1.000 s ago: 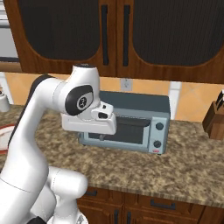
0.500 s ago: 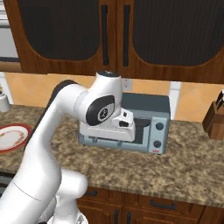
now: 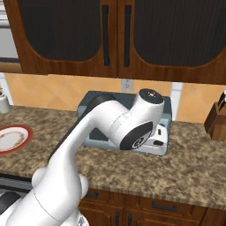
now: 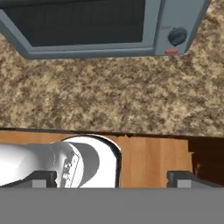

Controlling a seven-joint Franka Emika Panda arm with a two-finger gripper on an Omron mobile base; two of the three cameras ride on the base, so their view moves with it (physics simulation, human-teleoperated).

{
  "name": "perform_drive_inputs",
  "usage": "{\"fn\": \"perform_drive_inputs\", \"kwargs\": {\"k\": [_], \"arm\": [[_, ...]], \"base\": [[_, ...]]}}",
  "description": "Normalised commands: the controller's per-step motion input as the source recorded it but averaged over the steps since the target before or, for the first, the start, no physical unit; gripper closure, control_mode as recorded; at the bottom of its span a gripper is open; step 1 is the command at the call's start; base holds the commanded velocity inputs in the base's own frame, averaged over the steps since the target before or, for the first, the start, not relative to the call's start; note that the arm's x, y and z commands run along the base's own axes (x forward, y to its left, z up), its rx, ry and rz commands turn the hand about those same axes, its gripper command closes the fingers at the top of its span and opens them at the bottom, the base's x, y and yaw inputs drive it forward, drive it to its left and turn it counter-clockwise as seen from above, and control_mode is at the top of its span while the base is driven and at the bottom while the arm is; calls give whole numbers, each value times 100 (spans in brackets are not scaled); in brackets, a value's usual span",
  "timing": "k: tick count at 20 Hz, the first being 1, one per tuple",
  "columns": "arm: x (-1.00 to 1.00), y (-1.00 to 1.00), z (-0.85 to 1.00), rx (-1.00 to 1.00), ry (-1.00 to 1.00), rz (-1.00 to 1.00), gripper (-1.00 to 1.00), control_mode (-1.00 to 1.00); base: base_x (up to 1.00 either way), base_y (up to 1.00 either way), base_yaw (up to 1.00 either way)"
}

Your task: Pick up the kebab skewer and baguette bread, and place them inside the toaster oven. Close the toaster oven door and start by setting the timer.

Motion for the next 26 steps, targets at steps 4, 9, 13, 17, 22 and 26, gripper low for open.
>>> {"fn": "perform_drive_inputs", "kwargs": {"k": [4,9,13,17,22,26], "arm": [[0,-33,-9,3,-13,0,-100,-100],[3,-14,-7,1,-8,0,-100,-100],[1,-26,-16,3,-8,0,-100,-100],[2,-27,-16,3,-20,0,-100,-100],[11,0,-10,2,-36,0,-100,-100],[42,0,-1,6,-34,0,-100,-100]], "base": [[0,0,0],[0,0,0],[0,0,0],[0,0,0],[0,0,0],[0,0,0]]}}
